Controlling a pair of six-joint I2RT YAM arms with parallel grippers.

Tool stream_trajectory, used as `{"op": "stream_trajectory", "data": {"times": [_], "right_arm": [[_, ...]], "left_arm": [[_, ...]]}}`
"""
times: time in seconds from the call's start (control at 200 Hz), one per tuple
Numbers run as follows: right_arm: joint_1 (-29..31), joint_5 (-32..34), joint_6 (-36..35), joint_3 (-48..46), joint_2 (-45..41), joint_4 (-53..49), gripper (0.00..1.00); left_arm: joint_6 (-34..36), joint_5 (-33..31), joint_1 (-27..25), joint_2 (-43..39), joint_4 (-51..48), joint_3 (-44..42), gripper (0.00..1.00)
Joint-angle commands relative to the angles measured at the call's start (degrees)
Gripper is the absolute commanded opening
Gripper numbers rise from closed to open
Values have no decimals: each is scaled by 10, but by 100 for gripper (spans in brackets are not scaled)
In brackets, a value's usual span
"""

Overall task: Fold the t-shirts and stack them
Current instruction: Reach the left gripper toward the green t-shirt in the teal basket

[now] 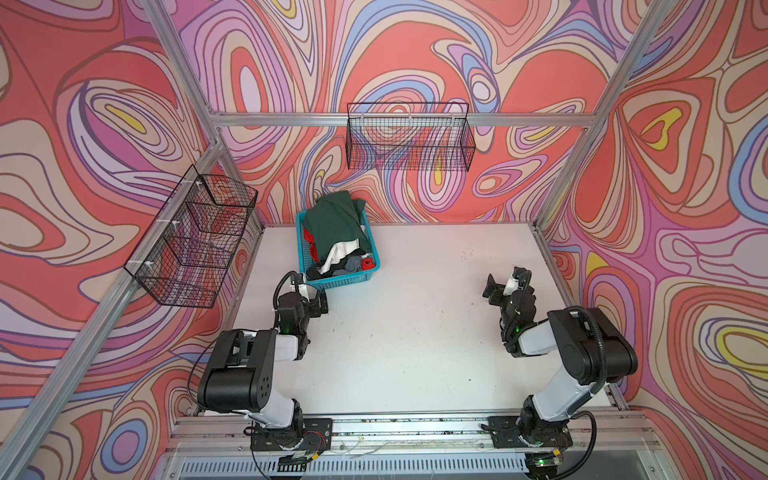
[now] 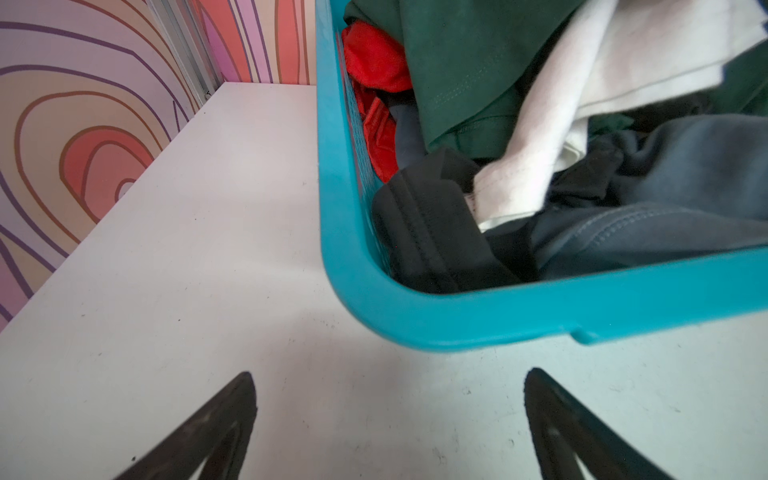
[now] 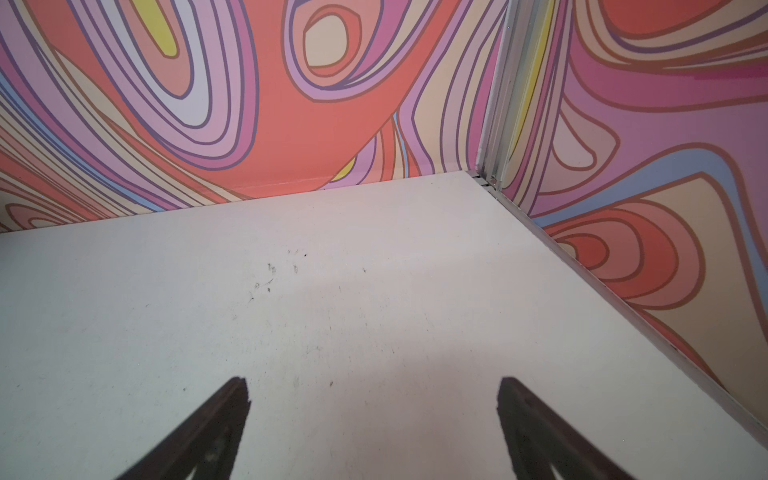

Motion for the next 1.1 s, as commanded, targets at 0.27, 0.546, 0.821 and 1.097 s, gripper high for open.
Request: {"op": "stream_trajectory", "data": {"times": [0.27, 0.546, 0.821, 1.097], "right_arm": [[40, 79, -14, 32, -111, -159, 98], [41, -21, 135, 124, -244, -415, 98], [41, -124, 228, 149, -320, -523, 98], [41, -136, 230, 168, -334, -601, 98]], "left_arm": [[-67, -220, -81, -223, -206, 18, 100], [-178, -229, -123, -234, -527, 246, 100], [-193, -98, -137, -77, -639, 440, 99], [-174, -62, -194, 46, -664, 562, 100]]}}
